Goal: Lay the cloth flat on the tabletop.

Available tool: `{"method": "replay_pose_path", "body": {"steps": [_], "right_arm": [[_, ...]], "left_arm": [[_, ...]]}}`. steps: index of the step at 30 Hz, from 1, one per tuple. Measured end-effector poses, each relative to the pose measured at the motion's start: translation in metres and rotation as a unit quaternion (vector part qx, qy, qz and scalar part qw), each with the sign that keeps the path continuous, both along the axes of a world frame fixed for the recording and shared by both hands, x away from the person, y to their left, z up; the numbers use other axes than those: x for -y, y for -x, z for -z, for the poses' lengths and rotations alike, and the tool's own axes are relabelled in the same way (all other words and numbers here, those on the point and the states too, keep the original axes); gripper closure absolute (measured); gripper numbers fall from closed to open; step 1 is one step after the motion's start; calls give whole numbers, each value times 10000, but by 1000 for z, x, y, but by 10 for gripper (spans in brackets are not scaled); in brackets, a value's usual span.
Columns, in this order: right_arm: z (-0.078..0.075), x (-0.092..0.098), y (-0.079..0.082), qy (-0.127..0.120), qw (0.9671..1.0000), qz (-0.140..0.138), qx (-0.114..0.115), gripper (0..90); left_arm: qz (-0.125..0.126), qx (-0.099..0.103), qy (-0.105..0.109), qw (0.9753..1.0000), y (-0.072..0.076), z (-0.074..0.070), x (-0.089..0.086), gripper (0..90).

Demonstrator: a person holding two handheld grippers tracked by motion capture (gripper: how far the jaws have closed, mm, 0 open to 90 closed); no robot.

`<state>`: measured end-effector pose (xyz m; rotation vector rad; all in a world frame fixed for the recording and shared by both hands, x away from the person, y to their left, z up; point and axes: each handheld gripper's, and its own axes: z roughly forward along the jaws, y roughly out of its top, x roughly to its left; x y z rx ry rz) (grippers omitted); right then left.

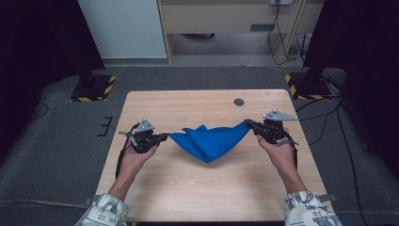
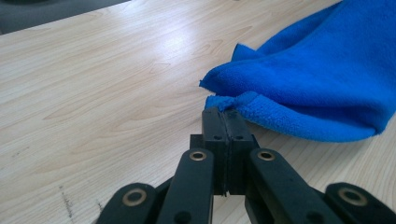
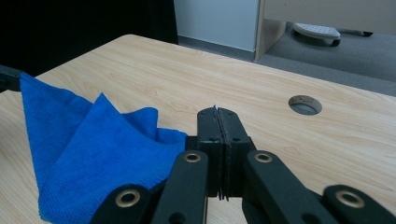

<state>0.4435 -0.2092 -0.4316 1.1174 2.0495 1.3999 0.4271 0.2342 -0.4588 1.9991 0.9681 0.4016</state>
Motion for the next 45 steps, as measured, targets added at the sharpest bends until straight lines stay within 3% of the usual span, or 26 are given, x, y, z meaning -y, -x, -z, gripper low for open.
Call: {"method": "replay_pose_path", "body": {"steps": [5, 6, 7, 8, 10, 16, 23, 28, 31, 35, 38, 43, 45], "right_arm": [[-1, 3, -1, 26, 10000, 39, -25, 893], [0, 4, -1, 45, 10000, 46, -48, 894], [0, 4, -1, 45, 10000, 46, -48, 894], [1, 3, -1, 67, 9999, 37, -65, 893], [3, 3, -1, 79, 9999, 38, -81, 893], [6, 2, -1, 123, 9998, 32, -129, 893], [6, 3, -1, 144, 9998, 31, -159, 893], [8, 2, -2, 212, 9996, -10, -182, 893], [10, 0, -3, 253, 9995, -45, -202, 893], [12, -3, -4, 293, 9992, -89, -241, 892], [14, -4, -4, 324, 9991, -118, -247, 892], [18, -10, -5, 429, 9985, -189, -282, 892], [20, -12, -6, 467, 9983, -204, -281, 892]], "left_arm": [[71, -191, -191, 9996, 6, 8, -2, 898], [136, -331, -272, 9990, 8, 15, -2, 898], [136, -331, -272, 9990, 8, 15, -2, 898], [227, -519, -354, 9978, 11, 23, 0, 896], [262, -596, -444, 9969, 13, 30, 1, 868], [250, -448, -324, 9982, 15, 31, -1, 526], [364, -247, -108, 9990, 17, 16, -2, 396], [323, -293, -96, 9990, -3, 24, 11, 396], [219, -252, -266, 9991, -24, 31, 29, 443], [169, -296, -153, 9993, -43, 34, 44, 463], [223, -302, -114, 9992, -50, 34, 52, 475], [202, -268, -287, 9990, -64, 37, 70, 475], [175, -334, -244, 9990, -69, 40, 74, 475]]}}
